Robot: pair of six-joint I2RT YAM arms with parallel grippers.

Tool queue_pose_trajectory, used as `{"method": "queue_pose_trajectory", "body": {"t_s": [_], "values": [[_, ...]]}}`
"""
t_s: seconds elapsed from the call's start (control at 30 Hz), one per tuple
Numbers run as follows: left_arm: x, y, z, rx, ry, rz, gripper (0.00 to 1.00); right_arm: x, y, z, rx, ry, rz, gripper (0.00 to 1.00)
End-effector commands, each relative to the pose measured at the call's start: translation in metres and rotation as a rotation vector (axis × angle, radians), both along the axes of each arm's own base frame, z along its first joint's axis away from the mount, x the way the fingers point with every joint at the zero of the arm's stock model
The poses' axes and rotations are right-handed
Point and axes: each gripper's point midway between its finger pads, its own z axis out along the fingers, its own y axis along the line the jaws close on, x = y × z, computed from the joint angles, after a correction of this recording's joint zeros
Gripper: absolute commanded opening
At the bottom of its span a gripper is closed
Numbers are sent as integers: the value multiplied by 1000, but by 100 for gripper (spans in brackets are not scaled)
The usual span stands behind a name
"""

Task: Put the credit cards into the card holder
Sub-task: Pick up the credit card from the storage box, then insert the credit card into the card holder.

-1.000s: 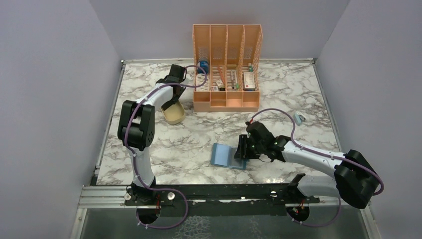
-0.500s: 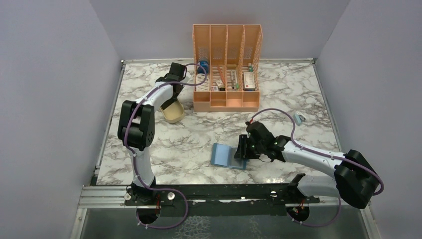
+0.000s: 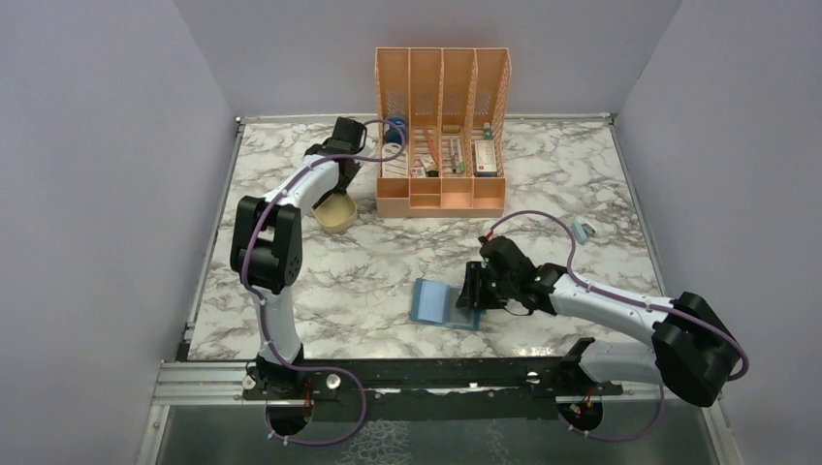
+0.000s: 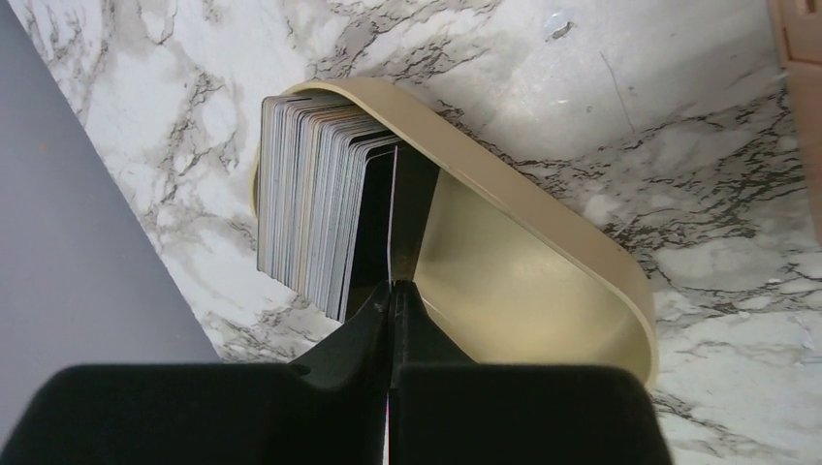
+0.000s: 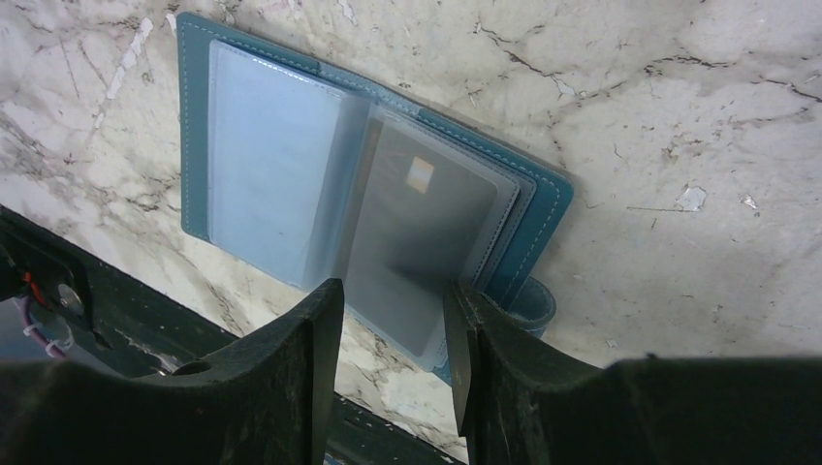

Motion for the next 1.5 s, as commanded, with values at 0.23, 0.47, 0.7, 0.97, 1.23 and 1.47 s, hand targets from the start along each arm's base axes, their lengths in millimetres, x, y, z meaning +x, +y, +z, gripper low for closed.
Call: {"method": "queue_pose_trajectory", "body": {"t_s": [0.23,0.47,0.7,0.97,1.23,1.47], "values": [[-26,-50,61,-371,-41,11,0,12,12,36,73,-69,-12,44],[-60,-92,70,-642,44,-25,0,10,1,48,40,-56,-74,51],[-109,-135,90,-957,123,-78,0,2,-17,33,-20,-4,-153,52],[-178,-173,114,-1345,235,-132,0,8,-20,17,-65,-16,-149,50],[-226,-202,93,-1448,365,-87,0,15,-14,-7,-114,-21,-90,32],[-257,-240,63,-1435,484,-60,0,13,-22,-16,-157,-8,-92,26]]}}
